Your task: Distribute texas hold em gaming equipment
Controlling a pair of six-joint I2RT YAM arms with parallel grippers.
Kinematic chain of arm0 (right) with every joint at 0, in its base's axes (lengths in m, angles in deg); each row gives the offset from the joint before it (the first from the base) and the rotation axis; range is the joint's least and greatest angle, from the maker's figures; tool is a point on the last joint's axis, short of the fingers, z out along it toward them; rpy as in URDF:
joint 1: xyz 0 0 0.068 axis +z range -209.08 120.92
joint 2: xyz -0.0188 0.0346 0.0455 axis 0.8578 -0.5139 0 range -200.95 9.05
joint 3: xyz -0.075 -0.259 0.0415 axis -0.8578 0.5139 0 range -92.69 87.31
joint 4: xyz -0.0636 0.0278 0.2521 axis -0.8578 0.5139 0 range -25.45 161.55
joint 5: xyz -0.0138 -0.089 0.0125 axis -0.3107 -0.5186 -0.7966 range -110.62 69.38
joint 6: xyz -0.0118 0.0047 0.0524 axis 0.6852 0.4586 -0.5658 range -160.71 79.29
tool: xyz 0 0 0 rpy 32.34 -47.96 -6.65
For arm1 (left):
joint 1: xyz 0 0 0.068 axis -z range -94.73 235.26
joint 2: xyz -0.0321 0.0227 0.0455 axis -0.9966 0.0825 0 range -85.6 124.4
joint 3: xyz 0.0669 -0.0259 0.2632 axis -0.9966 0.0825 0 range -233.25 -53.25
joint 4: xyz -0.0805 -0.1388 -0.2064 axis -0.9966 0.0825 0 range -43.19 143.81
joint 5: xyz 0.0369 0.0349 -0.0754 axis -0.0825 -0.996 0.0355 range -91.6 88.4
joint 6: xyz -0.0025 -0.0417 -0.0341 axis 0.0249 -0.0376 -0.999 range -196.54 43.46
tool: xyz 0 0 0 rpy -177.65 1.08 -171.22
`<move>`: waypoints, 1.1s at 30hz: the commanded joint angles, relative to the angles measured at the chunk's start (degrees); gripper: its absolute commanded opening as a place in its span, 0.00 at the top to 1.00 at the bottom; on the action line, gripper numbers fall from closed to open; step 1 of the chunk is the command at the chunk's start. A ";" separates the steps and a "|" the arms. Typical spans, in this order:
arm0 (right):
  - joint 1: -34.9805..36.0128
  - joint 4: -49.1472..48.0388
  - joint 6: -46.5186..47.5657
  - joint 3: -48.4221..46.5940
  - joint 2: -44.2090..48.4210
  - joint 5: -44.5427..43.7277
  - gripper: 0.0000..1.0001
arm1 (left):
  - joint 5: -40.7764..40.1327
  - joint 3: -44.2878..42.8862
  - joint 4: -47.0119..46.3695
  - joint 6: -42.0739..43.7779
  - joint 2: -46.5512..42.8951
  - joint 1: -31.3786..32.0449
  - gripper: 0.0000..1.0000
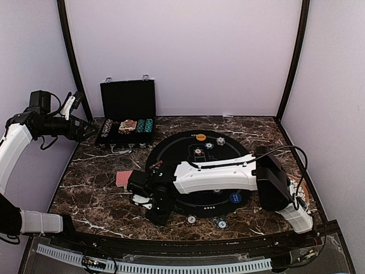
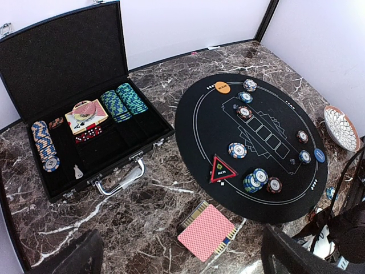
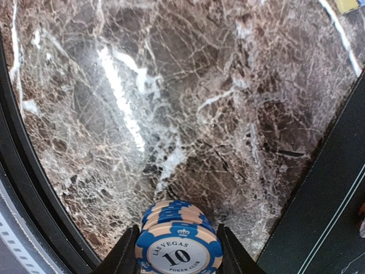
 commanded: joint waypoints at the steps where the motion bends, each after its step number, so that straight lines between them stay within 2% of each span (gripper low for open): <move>1: 0.50 1.53 -0.63 -3.02 3.91 -0.91 0.74 | 0.82 -0.98 1.01 0.62 -0.65 -0.32 0.01; 9: -1.78 1.87 -3.23 1.16 10.06 -3.70 0.74 | 1.02 -0.52 1.49 2.17 -0.28 -0.29 0.01; 18: -14.12 -5.21 -9.71 24.15 24.10 -5.59 0.76 | 1.86 -0.41 2.81 4.37 0.41 -0.34 0.01; 24: -17.82 -9.56 -12.73 35.30 28.19 -6.16 0.78 | 3.13 -0.60 3.32 5.16 0.94 -0.31 0.01; 33: -22.12 -10.34 -15.05 40.04 32.75 -8.99 0.80 | 4.00 -1.65 4.77 6.17 1.89 -0.35 0.01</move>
